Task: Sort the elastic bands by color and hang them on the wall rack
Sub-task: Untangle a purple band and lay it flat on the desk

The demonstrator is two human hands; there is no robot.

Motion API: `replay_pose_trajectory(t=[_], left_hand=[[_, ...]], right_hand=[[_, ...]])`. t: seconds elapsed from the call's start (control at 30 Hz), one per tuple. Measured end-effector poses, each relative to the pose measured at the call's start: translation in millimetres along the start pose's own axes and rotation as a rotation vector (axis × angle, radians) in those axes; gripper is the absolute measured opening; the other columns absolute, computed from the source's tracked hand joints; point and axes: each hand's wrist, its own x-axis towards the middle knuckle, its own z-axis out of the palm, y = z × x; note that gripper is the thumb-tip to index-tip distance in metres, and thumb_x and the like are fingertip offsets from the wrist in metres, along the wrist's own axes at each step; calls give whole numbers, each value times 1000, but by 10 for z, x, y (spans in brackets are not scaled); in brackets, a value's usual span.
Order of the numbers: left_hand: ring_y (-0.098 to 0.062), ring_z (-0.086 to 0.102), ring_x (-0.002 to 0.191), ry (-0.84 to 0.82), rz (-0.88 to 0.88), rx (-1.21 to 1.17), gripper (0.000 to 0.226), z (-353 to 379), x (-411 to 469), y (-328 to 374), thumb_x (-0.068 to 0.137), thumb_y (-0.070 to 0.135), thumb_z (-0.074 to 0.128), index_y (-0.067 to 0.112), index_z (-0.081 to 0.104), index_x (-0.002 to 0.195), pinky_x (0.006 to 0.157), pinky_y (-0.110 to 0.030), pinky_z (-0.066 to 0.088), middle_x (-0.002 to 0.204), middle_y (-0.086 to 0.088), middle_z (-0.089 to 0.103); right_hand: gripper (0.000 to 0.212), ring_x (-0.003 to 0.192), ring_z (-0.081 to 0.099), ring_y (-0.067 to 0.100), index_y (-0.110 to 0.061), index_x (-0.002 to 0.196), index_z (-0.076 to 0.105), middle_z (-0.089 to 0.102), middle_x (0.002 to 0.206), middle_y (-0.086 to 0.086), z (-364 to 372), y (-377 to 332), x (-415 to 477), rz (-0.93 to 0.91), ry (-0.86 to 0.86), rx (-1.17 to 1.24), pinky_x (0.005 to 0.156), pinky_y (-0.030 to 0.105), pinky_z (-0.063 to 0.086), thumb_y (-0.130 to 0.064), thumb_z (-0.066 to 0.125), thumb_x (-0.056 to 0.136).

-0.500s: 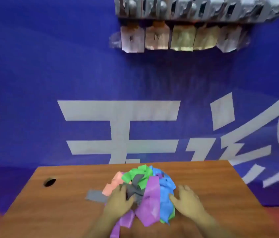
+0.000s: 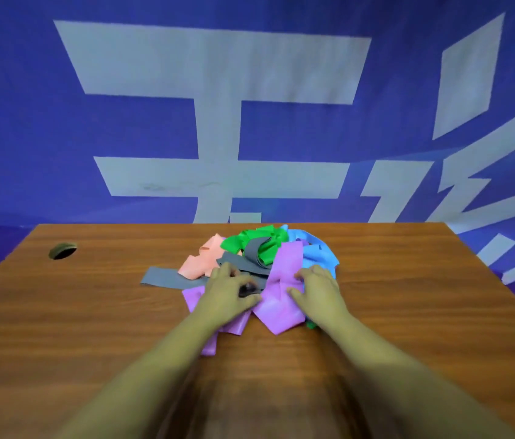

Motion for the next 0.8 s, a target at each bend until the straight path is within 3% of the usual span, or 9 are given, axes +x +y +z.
replay_pose_trajectory(t=[0.1, 0.23, 0.37, 0.43, 0.5, 0.57, 0.7, 0.8], left_hand=[[-27, 41, 113, 5, 37, 80, 41, 105, -69, -45, 76, 58, 59, 37, 71, 110, 97, -31, 33, 116, -5, 41], [-28, 40, 120, 111, 47, 4, 39, 121, -207, 21, 75, 54, 52, 35, 74, 102, 102, -34, 30, 126, -6, 45], [-23, 35, 126, 68, 86, 85, 28, 13, -377, 115, 80, 48, 69, 38, 73, 106, 101, -32, 26, 133, 0, 43], [-22, 36, 123, 35, 108, 162, 28, 61, -452, 128, 80, 42, 70, 38, 72, 108, 101, -33, 30, 129, 1, 43], [-22, 42, 117, 4, 123, 166, 28, 173, -521, 116, 84, 35, 66, 35, 70, 113, 99, -35, 36, 121, 1, 48], [-23, 49, 111, 26, 125, 72, 23, 276, -567, 110, 88, 27, 64, 27, 70, 110, 94, -35, 40, 113, 1, 55], [-23, 51, 104, 158, 91, 68, 8, 370, -602, 137, 86, 21, 64, 23, 67, 93, 87, -38, 38, 103, 5, 63], [-21, 56, 97, 255, 74, -154, 20, 262, -597, 159, 83, 10, 65, 23, 62, 98, 87, -38, 43, 93, 9, 66]], right_hand=[[24, 105, 57, 31, -16, 106, 67, 65, 105, 10, 104, -26, -72, 19, 47, 99, 90, 38, 44, -17, 63, 82], [13, 84, 62, 29, -18, 77, 65, 69, 84, 7, 110, -141, -203, 49, 182, 298, 77, 40, 49, -9, 56, 79], [9, 78, 61, 22, -15, 77, 63, 68, 82, 4, -22, -258, -404, 87, 155, 405, 74, 35, 50, -10, 57, 80], [9, 90, 62, 25, -17, 87, 64, 66, 95, 6, 40, -233, -517, 64, 44, 264, 80, 35, 50, -15, 60, 78], [28, 106, 58, 26, -20, 107, 65, 61, 110, 5, 158, -187, -633, 23, -50, 101, 91, 35, 47, -20, 62, 79], [35, 113, 53, 26, -21, 118, 63, 58, 117, 4, 230, -174, -691, -19, -14, 13, 96, 36, 43, -22, 60, 84], [16, 106, 55, 27, -17, 96, 69, 62, 106, 5, 209, -203, -722, -24, 138, 73, 90, 39, 44, -18, 59, 84], [8, 100, 58, 23, -18, 87, 68, 65, 100, 1, 2, -243, -748, -10, 174, 303, 89, 40, 46, -15, 64, 81]])
